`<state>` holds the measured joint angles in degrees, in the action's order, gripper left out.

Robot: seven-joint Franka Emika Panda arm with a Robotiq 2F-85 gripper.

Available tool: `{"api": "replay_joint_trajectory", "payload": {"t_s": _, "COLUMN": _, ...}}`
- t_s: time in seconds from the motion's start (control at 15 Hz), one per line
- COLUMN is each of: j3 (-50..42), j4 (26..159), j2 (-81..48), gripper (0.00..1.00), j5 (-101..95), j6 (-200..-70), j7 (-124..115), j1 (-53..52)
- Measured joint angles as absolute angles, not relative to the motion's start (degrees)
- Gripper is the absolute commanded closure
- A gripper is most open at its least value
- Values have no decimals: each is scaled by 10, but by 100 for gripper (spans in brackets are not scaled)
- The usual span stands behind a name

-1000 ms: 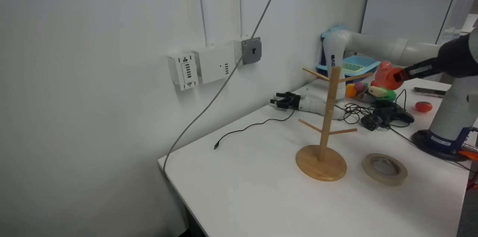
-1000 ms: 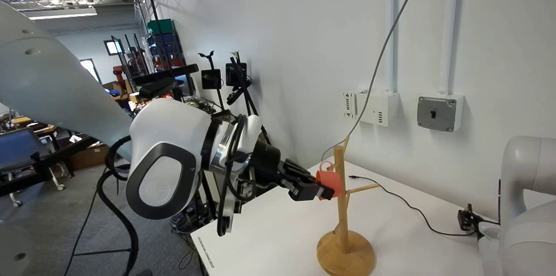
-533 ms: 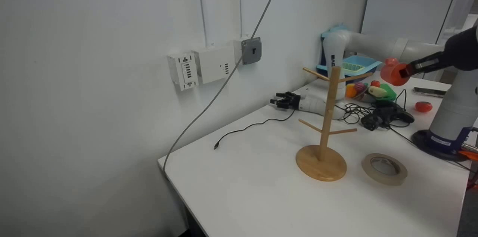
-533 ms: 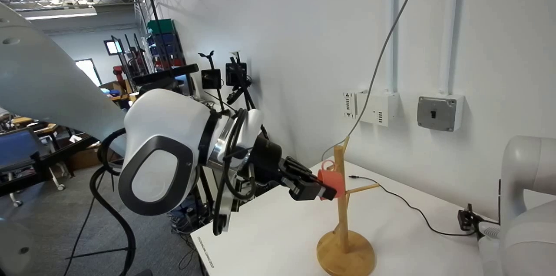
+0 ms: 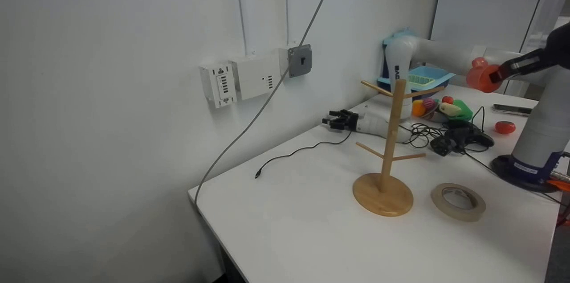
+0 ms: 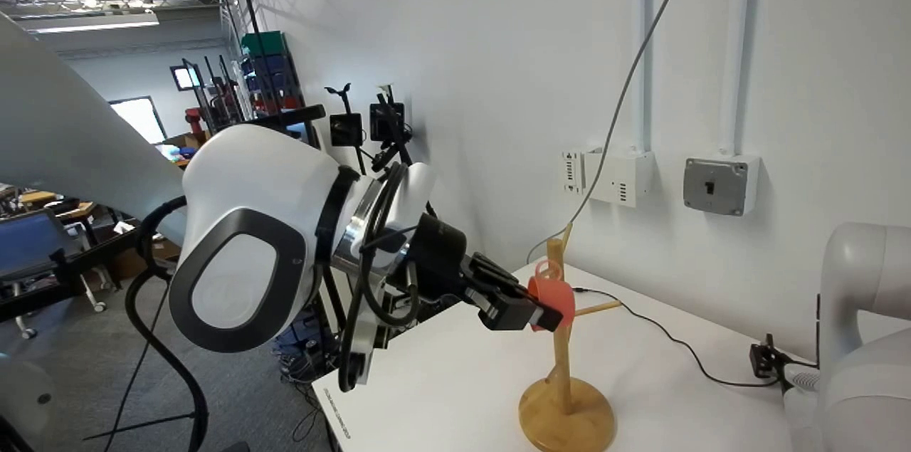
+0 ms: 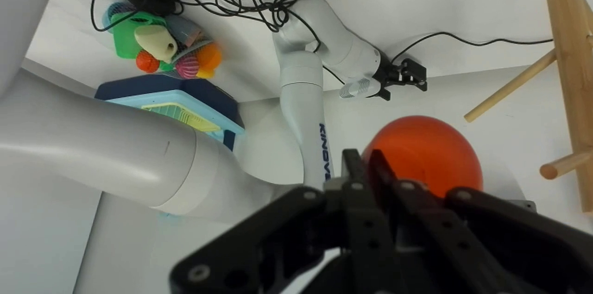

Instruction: Take the cup off the stand and place it on the table

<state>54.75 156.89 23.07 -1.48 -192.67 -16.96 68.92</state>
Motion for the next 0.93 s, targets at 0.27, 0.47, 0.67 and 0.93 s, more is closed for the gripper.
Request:
{"api": "replay_joint_trajectory", "payload": {"t_s": 0.27, "j3": 466, "j4": 1569, "j2": 217, "gripper": 98, "j5": -32, "j6": -1883, "j7": -145, "j1": 628}}
{"api": "replay_joint_trajectory", "payload": {"t_s": 0.47, "j3": 399, "j4": 1572, "j2": 204, "gripper": 98, "j5": -34, "j6": -1839, "j7": -118, "j1": 563}}
{"api": "replay_joint_trajectory", "payload": {"t_s": 0.67, "j3": 328, "j4": 1576, "j2": 182, "gripper": 98, "j5": -29, "j6": -1782, "j7": -89, "j1": 474}}
{"api": "replay_joint_trajectory", "payload": {"t_s": 0.93, "j3": 247, "j4": 1578, "j2": 159, "gripper": 98, "j5": -7, "j6": -1726, "j7": -56, "j1": 355}}
